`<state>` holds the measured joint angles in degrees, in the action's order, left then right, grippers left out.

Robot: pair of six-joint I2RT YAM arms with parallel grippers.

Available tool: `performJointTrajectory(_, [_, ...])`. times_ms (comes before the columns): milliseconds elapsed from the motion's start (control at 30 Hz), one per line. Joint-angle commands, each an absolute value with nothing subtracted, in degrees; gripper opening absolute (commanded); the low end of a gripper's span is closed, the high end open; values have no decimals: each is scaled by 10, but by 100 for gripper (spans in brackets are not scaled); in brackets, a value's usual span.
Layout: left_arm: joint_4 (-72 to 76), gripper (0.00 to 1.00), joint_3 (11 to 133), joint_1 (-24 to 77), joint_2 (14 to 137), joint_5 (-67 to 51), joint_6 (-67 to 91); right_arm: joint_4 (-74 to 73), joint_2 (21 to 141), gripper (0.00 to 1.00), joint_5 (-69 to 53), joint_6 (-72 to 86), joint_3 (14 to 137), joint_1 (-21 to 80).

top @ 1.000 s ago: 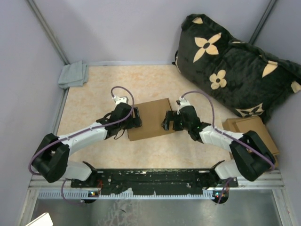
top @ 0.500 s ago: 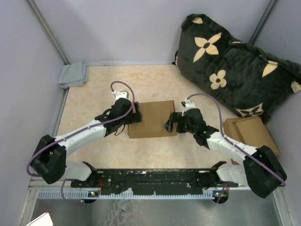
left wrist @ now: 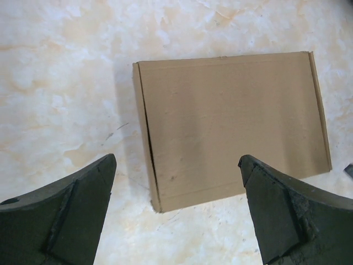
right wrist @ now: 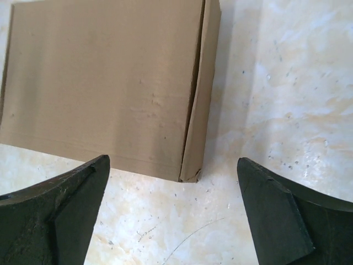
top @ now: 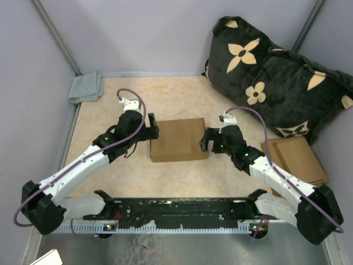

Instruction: Fold the paper box

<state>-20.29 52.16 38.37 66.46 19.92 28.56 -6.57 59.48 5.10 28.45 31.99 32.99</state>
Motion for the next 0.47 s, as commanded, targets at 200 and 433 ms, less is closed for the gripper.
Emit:
performJointTrajectory(200, [-278, 100, 514, 383, 563, 207, 170, -77, 509, 99, 98, 258, 329, 334])
performJointTrajectory(433, [-272, 100, 492, 379, 558, 220, 163, -44, 469, 99, 74, 270, 297, 334])
